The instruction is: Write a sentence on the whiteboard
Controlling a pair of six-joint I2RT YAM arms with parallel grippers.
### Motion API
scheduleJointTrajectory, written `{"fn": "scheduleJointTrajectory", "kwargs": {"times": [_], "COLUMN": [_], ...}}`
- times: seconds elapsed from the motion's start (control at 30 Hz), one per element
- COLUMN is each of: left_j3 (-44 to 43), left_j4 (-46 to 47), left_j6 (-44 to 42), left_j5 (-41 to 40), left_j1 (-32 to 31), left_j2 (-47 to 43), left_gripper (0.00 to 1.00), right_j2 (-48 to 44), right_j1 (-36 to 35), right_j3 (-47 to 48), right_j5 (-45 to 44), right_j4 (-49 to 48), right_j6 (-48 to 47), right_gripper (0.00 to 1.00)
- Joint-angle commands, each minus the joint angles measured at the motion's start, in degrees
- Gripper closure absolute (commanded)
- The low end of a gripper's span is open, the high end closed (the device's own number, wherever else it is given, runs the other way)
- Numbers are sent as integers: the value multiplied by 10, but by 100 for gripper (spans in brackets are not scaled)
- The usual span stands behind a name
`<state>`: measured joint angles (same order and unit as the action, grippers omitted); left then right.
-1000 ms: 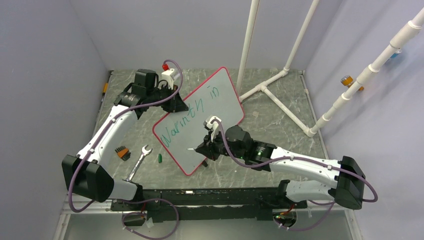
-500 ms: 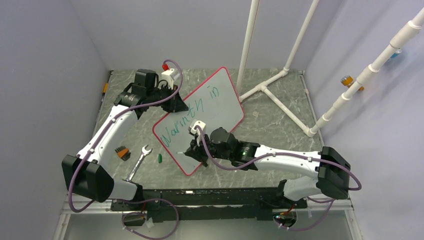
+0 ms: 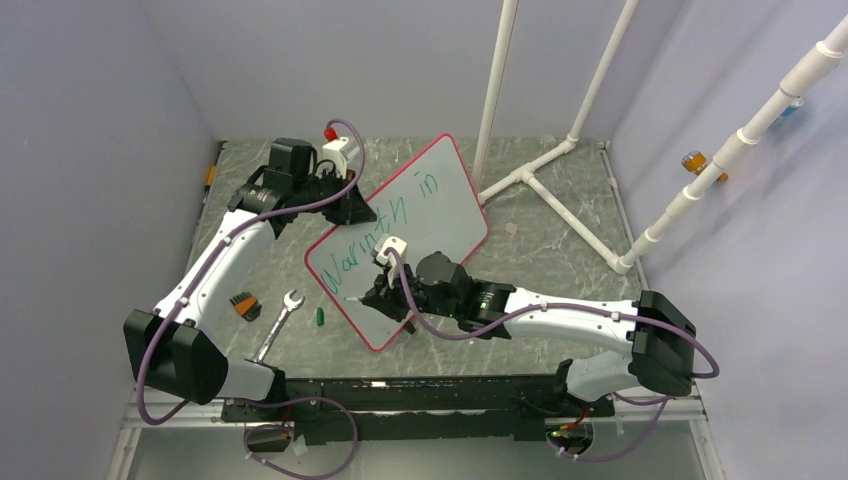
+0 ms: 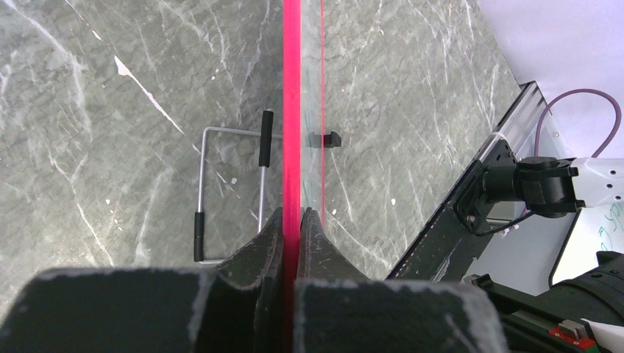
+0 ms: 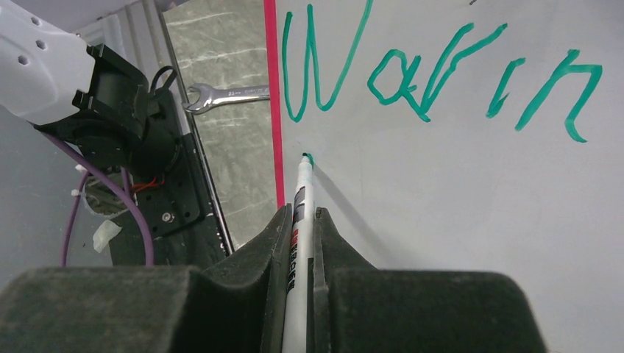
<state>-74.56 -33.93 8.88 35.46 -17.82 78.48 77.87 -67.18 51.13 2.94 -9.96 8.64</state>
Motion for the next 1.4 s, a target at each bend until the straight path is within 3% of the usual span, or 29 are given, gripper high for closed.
{"fn": "scheduleJointTrajectory", "kwargs": {"times": [0.0, 0.37, 0.8, 1.1, 1.37], "left_j3": [10, 10, 9, 10, 9], "left_j4": [4, 4, 4, 3, 2], "left_j6": [-64, -64, -64, -64, -64], "left_j5": [-79, -78, -76, -75, -74], "left_j1": [-7, -7, -7, -7, -7], "left_j2": [6, 7, 6, 5, 5], "left_gripper": [100, 100, 100, 100, 100], "right_j2": [5, -10, -19, 3, -9], "right_j1": [-1, 0, -1, 0, -1], "right_j3": [-12, -63, 4, 43, -6], "right_j5": [-17, -28, -118, -121, -102], "right_j4": [-31, -36, 16, 25, 23], "right_j6": [9, 36, 5, -6, 19], "right_gripper": [100, 100, 100, 100, 100]}}
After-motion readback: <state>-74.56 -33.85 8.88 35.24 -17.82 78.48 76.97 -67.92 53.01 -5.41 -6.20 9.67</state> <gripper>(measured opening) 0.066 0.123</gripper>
